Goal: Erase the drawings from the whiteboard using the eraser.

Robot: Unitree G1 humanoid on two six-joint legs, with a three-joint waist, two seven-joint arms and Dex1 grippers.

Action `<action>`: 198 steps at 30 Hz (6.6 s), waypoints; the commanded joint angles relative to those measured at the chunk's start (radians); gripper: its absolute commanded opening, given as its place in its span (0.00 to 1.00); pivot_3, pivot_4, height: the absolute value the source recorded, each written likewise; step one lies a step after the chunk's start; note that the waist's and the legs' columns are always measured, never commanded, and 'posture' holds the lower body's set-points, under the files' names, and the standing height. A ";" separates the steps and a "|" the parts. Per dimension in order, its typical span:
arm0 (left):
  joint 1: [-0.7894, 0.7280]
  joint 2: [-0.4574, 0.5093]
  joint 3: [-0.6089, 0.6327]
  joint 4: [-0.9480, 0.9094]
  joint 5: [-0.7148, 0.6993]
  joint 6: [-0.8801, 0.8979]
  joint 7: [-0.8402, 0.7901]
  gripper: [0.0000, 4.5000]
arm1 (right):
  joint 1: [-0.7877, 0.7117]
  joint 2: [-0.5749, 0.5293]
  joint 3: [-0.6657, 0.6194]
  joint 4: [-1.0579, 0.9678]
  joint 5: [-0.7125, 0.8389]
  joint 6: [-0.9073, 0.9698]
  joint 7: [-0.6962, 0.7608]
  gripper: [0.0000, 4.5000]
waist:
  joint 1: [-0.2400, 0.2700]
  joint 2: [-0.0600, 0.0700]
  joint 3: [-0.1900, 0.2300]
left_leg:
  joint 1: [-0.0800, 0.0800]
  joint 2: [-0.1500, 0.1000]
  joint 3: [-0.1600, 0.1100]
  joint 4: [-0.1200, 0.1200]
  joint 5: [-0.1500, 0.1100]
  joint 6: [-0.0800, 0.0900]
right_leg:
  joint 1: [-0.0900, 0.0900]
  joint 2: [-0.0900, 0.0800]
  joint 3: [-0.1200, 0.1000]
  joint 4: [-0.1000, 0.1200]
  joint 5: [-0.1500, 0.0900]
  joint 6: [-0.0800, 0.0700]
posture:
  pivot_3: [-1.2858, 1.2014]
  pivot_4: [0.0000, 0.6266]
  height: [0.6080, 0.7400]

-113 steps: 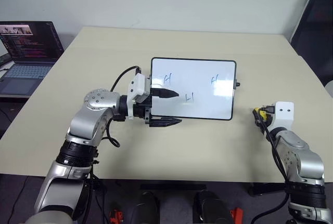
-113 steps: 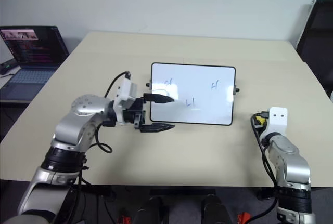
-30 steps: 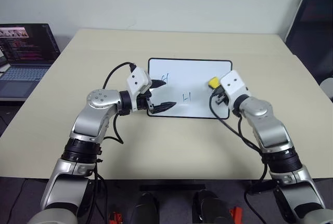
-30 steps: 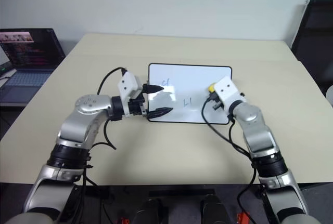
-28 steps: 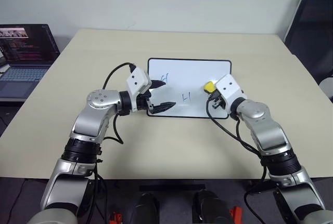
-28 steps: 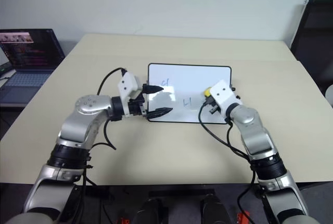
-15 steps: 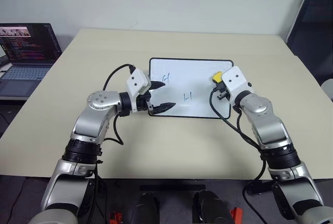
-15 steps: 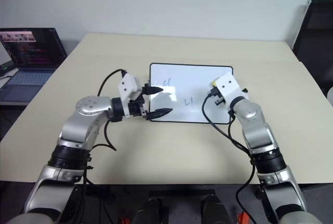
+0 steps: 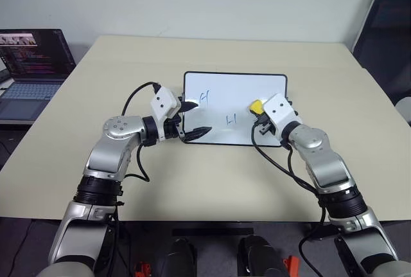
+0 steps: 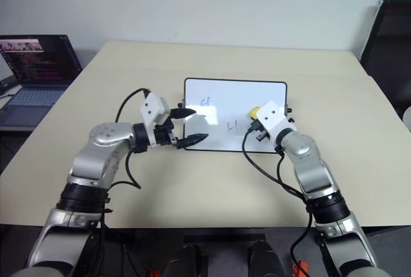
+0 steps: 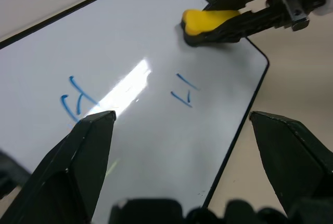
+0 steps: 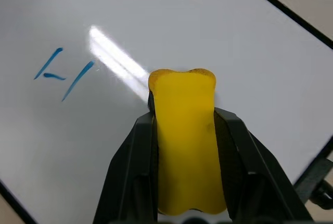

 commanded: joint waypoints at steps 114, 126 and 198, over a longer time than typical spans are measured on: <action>0.184 0.063 0.043 -0.093 -0.080 -0.105 -0.147 1.00 | -0.110 -0.076 0.233 0.147 -0.273 -0.118 0.162 0.25 | 0.003 -0.001 -0.001 | 0.005 0.000 0.001 -0.011 0.003 0.004 | -0.002 -0.002 -0.001 -0.003 -0.002 -0.005 | 0.52 0.24 1.00; 0.172 0.065 0.049 -0.088 -0.080 -0.096 -0.147 1.00 | -0.097 -0.048 0.255 0.105 -0.315 -0.145 0.169 0.25 | -0.007 -0.001 -0.001 | 0.005 0.000 0.002 -0.011 0.003 0.004 | -0.001 -0.001 -0.001 0.000 -0.002 -0.005 | 0.52 0.24 1.00; 0.246 0.119 0.198 -0.291 -0.123 0.099 0.155 1.00 | -0.470 0.190 0.208 0.654 -0.086 -0.389 0.189 0.25 | -0.002 -0.001 0.000 | -0.003 0.000 0.001 -0.013 0.003 0.003 | -0.007 0.000 -0.001 0.000 -0.003 -0.002 | 0.52 0.24 1.00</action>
